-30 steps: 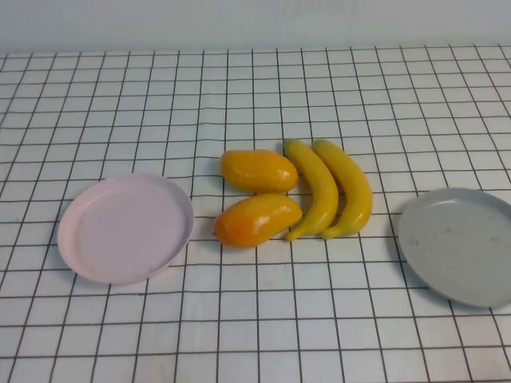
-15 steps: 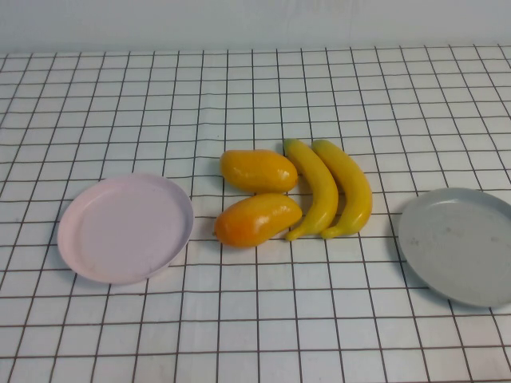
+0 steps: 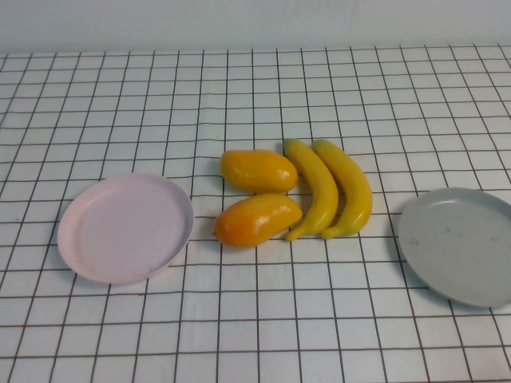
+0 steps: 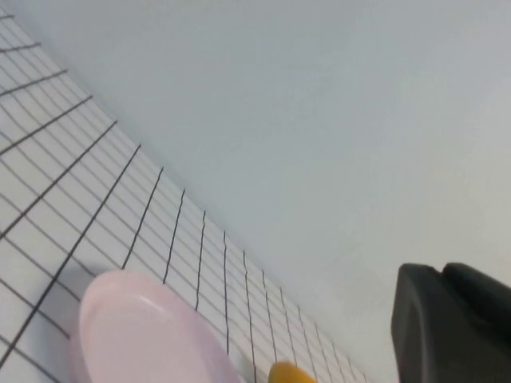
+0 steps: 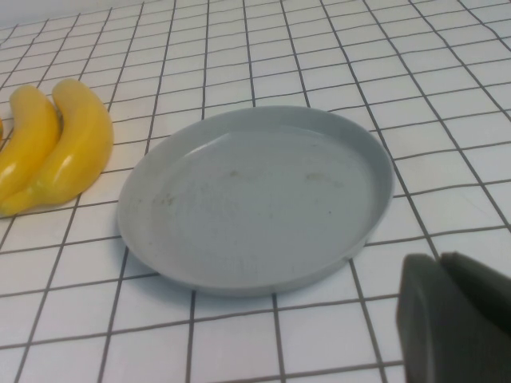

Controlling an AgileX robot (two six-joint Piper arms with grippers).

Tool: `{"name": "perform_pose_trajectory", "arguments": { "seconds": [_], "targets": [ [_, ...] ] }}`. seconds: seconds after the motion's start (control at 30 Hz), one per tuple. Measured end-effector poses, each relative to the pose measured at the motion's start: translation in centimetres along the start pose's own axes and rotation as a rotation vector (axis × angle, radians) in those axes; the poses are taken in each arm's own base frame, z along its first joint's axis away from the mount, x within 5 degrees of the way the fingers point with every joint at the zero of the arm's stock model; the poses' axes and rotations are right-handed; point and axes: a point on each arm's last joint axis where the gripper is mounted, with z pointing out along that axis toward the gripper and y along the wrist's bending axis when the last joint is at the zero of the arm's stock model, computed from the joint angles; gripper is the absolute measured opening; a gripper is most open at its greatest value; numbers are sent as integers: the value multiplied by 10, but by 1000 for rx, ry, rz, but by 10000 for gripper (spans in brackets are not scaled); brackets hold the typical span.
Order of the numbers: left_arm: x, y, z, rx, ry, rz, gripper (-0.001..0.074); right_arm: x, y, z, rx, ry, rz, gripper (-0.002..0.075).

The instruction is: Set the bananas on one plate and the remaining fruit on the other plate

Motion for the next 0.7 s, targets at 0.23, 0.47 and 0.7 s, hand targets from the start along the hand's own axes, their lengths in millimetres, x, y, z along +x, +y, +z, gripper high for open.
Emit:
{"name": "perform_pose_trajectory", "arguments": {
  "seconds": [0.23,0.47,0.7],
  "targets": [
    [-10,-2,-1,23,-108,0,-2,0,0,0,0,0,0,-16],
    [-22,-43,-1,36,175,245,-2,0,0,0,0,0,0,-16],
    [-71,-117,33,55,578,775,-2,0,0,0,0,0,0,-16]
  ]
}}
